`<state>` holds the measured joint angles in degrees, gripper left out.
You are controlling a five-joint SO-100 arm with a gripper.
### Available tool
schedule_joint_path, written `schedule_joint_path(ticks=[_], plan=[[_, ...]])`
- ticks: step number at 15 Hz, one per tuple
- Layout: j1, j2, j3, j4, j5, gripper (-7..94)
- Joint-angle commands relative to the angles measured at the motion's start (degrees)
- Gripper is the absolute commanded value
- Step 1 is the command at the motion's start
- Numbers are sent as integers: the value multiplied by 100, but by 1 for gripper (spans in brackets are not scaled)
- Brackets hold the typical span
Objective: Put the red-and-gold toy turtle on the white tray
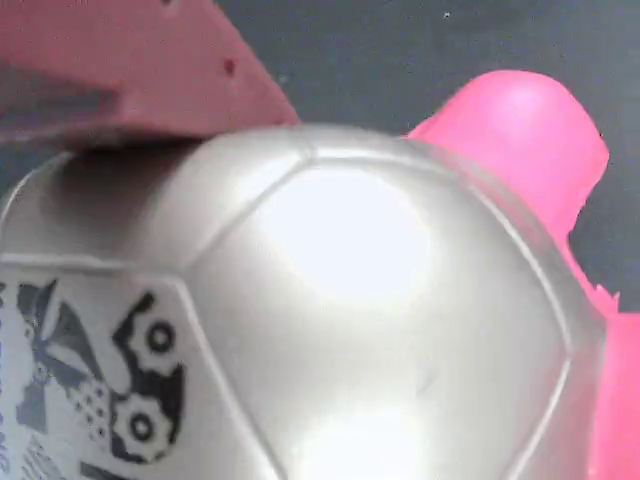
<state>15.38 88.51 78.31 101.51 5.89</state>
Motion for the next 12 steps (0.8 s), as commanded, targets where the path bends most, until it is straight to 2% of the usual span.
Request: schedule_joint_path(ticks=[1, 6, 7, 9, 11, 12], plan=[[-457, 580, -466, 97, 264, 0], [-2039, -62, -1644, 97, 1670, 0], [-2347, -316, -1925, 26, 1749, 0], [-2777, -853, -2514, -229, 1310, 0], [-3015, -1187, -2769, -835, 404, 0], [-3094, -1450, -3067, -888, 0, 0]])
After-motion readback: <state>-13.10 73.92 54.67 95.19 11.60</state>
